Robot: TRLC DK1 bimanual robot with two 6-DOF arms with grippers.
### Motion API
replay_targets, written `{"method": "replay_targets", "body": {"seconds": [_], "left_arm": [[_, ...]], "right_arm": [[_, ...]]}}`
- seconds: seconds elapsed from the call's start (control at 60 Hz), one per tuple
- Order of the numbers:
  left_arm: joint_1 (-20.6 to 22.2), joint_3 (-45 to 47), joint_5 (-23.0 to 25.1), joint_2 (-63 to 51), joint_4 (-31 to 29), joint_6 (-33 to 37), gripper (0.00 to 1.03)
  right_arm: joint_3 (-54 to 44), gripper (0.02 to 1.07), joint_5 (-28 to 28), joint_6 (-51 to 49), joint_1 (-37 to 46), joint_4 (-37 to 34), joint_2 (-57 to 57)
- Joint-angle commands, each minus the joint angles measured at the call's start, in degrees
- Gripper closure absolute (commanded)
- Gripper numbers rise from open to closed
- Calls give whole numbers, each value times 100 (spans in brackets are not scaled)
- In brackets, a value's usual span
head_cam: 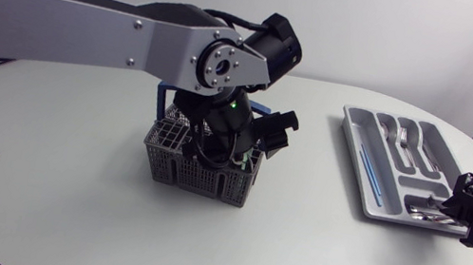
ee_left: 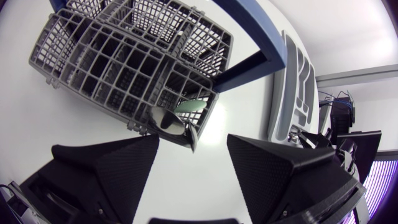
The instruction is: Unload the cutlery basket into the drawer organizer.
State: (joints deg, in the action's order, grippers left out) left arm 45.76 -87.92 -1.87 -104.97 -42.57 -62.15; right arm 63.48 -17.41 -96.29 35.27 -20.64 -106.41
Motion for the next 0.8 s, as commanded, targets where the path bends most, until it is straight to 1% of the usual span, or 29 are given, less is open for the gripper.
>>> {"method": "replay_targets", "body": {"seconds": [0.0, 0.033, 0.067, 0.133, 0.283, 0.367, 0.45, 0.533, 0.7, 0.733, 0.783], "left_arm": [[-49, -217, -94, -120, -24, -227, 33], [-41, -226, -147, -112, -24, -227, 37], [-41, -234, -165, -112, -24, -227, 39], [-32, -252, -165, -120, -24, -236, 40], [-23, -261, -165, -129, -24, -254, 40], [-32, -270, -138, -138, -24, -254, 49], [-32, -278, -42, -156, -24, -254, 49], [-67, -278, 187, -164, -41, -254, 49], [-49, -296, 213, -147, -41, -254, 49], [-49, -296, 213, -156, -41, -263, 54], [-58, -296, 213, -164, -41, -263, 56]], "right_arm": [[-205, 29, 71, -144, 33, 69, -55], [-249, 20, 71, -127, 33, 78, -20], [-293, 14, 71, -127, 33, 78, 41], [-442, 10, 71, -118, 15, 104, 173], [-759, 9, 71, -30, -73, 236, 516], [-908, 8, 62, 31, -134, 254, 709], [-1049, 8, 45, 93, -196, 254, 894], [-1277, 7, 45, 198, -319, 280, 1166], [-1725, 7, 45, 357, -573, 377, 1606], [-1796, 7, 36, 392, -626, 377, 1694], [-1892, 7, 27, 453, -697, 377, 1799]]}}
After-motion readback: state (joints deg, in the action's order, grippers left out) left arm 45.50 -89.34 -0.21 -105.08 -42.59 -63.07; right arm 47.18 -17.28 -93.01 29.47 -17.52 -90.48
